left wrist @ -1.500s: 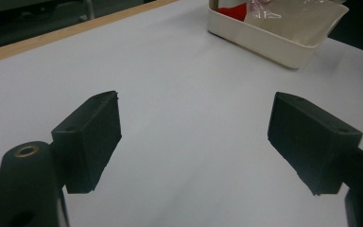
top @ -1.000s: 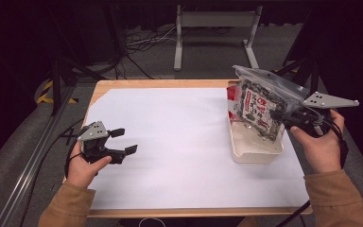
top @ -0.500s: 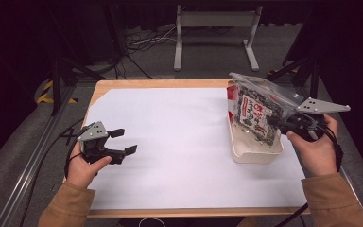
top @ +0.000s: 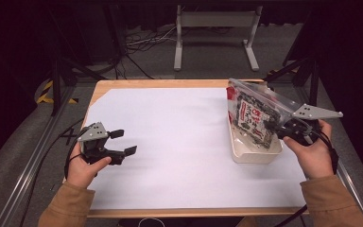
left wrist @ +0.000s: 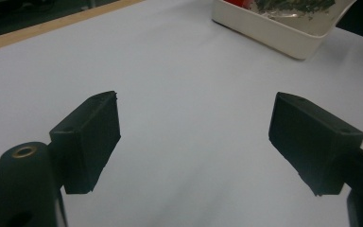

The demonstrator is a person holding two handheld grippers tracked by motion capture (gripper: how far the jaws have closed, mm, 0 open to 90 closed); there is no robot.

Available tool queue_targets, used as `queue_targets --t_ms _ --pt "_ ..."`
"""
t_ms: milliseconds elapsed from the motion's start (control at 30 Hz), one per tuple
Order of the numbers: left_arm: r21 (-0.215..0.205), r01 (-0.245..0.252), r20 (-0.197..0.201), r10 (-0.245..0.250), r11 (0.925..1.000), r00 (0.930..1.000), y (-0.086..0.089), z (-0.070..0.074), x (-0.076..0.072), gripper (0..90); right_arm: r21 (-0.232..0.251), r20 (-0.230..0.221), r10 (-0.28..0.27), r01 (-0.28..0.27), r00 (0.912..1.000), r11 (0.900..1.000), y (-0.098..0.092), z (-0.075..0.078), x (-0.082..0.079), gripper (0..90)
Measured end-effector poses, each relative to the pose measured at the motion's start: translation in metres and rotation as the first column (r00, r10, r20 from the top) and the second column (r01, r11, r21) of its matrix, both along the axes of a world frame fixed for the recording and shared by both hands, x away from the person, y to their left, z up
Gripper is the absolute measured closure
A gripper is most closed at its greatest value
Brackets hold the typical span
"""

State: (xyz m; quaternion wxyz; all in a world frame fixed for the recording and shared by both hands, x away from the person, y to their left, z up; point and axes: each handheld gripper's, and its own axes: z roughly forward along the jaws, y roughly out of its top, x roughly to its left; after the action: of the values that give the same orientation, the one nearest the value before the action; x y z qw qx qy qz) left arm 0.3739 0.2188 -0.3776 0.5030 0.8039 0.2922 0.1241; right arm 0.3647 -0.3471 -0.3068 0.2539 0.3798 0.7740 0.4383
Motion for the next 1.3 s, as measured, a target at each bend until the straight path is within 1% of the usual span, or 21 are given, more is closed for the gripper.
queue_targets --t_ms 67,200,333,400,433,667,767,900,933,967,1000,1067,1100,1133,1167,1233,1300 --pt "-0.002 -0.003 -0.006 0.003 1.0000 1.0000 0.000 0.000 -0.001 17.8 0.001 0.001 0.001 -0.001 1.0000 1.000 -0.001 -0.001 0.000 75.5" --pt "-0.003 -0.005 -0.012 0.005 1.0000 0.9999 0.002 -0.001 -0.002 17.6 0.029 -0.009 0.001 -0.001 1.0000 1.000 -0.005 -0.009 0.002 75.4" --pt "0.008 -0.003 -0.005 0.003 1.0000 1.0000 0.003 -0.002 -0.002 17.6 0.038 -0.015 -0.002 0.003 0.9999 0.999 -0.006 -0.014 0.004 75.5" --pt "0.001 -0.003 -0.018 0.003 1.0000 0.9998 0.003 -0.003 -0.003 17.5 0.036 -0.012 0.003 -0.002 0.9999 0.999 -0.007 -0.019 0.005 75.5" --pt "0.000 -0.004 -0.020 0.004 1.0000 0.9998 0.003 -0.004 -0.004 17.5 0.041 -0.011 0.001 0.000 0.9999 0.999 -0.007 -0.020 0.005 75.4" --pt "0.005 -0.001 -0.026 0.001 1.0000 0.9997 0.002 -0.005 -0.004 17.4 0.033 0.011 0.013 -0.014 0.9999 0.999 -0.007 -0.026 0.003 75.4" --pt "0.006 0.004 -0.025 -0.004 1.0000 0.9997 0.003 -0.005 -0.004 17.3 0.048 0.023 0.011 -0.012 0.9997 0.999 -0.009 -0.030 0.002 75.0" --pt "-0.002 -0.002 -0.029 0.002 1.0000 0.9996 0.004 -0.006 -0.005 17.4 0.071 0.036 -0.001 -0.002 0.9994 0.998 -0.014 -0.031 0.002 73.9" --pt "-0.005 -0.004 -0.037 0.004 1.0000 0.9993 0.004 -0.006 -0.005 17.3 0.078 0.035 -0.006 0.004 0.9994 0.997 -0.015 -0.031 0.003 73.3" --pt "-0.003 0.000 -0.032 0.000 1.0000 0.9995 0.005 -0.006 -0.005 17.3 0.081 0.037 -0.021 0.018 0.9991 0.997 -0.017 -0.030 0.003 71.8" --pt "-0.003 0.003 -0.034 -0.003 1.0000 0.9994 0.005 -0.007 -0.005 17.3 0.081 0.037 -0.021 0.018 0.9991 0.997 -0.017 -0.030 0.003 71.8" --pt "-0.003 0.004 -0.040 -0.004 1.0000 0.9992 0.006 -0.007 -0.005 17.3 0.082 0.035 -0.040 0.037 0.9986 0.996 -0.019 -0.030 0.003 65.7" --pt "-0.003 0.004 -0.041 -0.004 1.0000 0.9992 0.006 -0.008 -0.005 17.3 0.091 0.036 -0.048 0.044 0.9982 0.995 -0.020 -0.031 0.002 63.2" --pt "-0.004 0.002 -0.044 -0.002 1.0000 0.9990 0.006 -0.008 -0.006 17.2 0.096 0.042 -0.051 0.047 0.9978 0.994 -0.021 -0.030 0.002 61.1" --pt "0.000 0.003 -0.037 -0.003 1.0000 0.9993 0.006 -0.008 -0.006 17.3 0.102 0.046 -0.058 0.053 0.9973 0.993 -0.022 -0.030 0.001 58.2" --pt "-0.001 0.005 -0.037 -0.005 1.0000 0.9993 0.006 -0.008 -0.007 17.2 0.114 0.067 -0.073 0.065 0.9951 0.991 -0.024 -0.028 -0.002 51.2" --pt "-0.003 0.006 -0.036 -0.007 1.0000 0.9993 0.007 -0.007 -0.008 16.9 0.126 0.075 -0.081 0.071 0.9939 0.989 -0.025 -0.026 -0.005 48.2"
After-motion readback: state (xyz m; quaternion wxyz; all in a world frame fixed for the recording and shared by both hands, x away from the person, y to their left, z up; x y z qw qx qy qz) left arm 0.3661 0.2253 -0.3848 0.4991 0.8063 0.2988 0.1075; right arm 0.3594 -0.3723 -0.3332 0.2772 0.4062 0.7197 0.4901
